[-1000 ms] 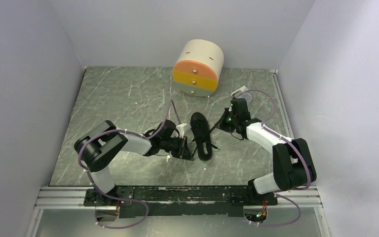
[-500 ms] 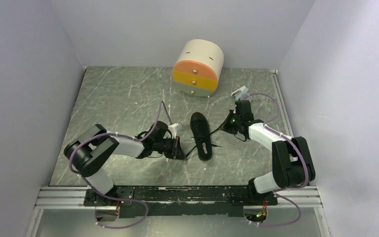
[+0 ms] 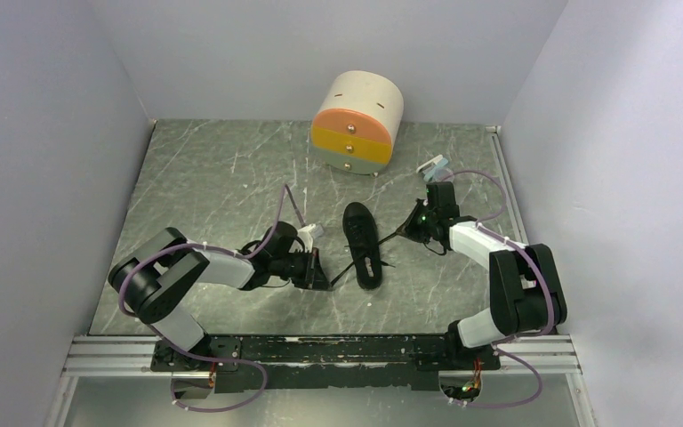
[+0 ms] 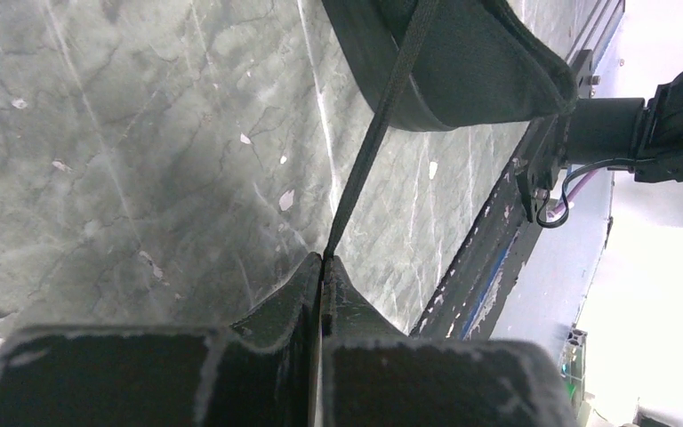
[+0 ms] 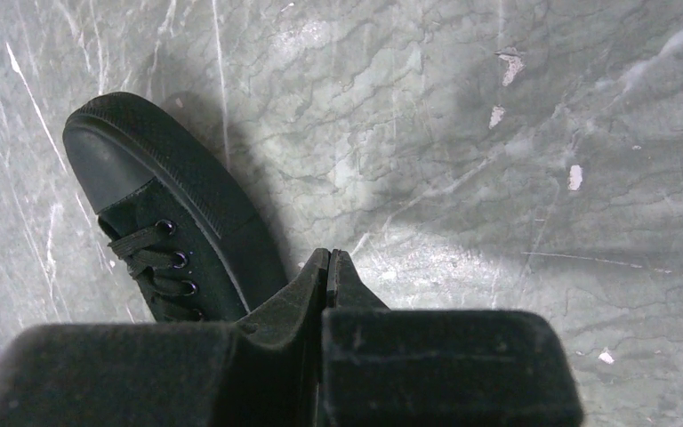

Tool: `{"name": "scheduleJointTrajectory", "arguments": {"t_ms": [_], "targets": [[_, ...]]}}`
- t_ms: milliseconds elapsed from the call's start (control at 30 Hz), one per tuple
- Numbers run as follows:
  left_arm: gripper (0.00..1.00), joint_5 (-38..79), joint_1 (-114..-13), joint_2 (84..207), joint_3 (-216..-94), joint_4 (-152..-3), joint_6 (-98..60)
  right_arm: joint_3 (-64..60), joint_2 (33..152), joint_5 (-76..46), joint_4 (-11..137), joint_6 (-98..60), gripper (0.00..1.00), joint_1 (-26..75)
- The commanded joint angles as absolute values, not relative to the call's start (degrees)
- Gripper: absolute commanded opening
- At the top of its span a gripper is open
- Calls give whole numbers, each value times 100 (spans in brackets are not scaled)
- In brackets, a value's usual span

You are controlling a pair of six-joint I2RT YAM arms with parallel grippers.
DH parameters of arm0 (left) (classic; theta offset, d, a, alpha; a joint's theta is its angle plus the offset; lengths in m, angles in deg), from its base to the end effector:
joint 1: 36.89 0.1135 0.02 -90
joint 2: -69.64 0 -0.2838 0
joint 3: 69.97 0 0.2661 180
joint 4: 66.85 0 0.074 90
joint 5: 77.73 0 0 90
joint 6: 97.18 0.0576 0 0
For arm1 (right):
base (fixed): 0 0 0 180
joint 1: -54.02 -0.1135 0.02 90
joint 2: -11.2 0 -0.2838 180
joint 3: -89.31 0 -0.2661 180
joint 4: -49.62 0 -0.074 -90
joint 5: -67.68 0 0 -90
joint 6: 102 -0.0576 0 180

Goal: Tie the shoes

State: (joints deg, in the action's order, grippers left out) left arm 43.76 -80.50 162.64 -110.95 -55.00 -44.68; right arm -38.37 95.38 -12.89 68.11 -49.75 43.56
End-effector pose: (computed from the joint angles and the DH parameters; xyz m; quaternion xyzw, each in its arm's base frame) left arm 0.1912 -0.2237 0.1077 0.1607 0.8656 -0.4506 0.1481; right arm 0.2940 0.0639 0.1547 0.1941 0.9177 0.2086 0.2769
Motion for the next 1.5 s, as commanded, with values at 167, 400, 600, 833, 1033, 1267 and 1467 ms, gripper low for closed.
{"name": "scheduleJointTrajectory", "arguments": {"t_ms": [167, 400, 600, 833, 1033, 1267, 1467], "targets": [[5, 4498, -7952, 16159, -10858, -6337, -4281, -3714, 9665, -1838, 6560, -4737, 0, 4617], [24, 4195, -7938, 15754, -11217, -7146, -3901, -3383, 9591, -1318, 7025, -4149, 11, 4433], [50, 3609, -7942, 15018, -11586, -8052, -3575, -2689, 8935, -1365, 8726, -3766, 50, 4234], [58, 3014, -7943, 13943, -12383, -9088, -3183, -2021, 7737, -898, 9831, -3044, 64, 4229], [75, 2661, -7942, 13671, -13382, -9879, -2836, -1527, 7346, -511, 10275, -2751, 66, 4205], [83, 1806, -7934, 13152, -15013, -10571, -2527, -248, 7022, -481, 10745, -2623, 68, 4162], [97, 1237, -7934, 13149, -17637, -11287, -1898, 1763, 6643, -1736, 11079, -2700, 100, 4162]]}}
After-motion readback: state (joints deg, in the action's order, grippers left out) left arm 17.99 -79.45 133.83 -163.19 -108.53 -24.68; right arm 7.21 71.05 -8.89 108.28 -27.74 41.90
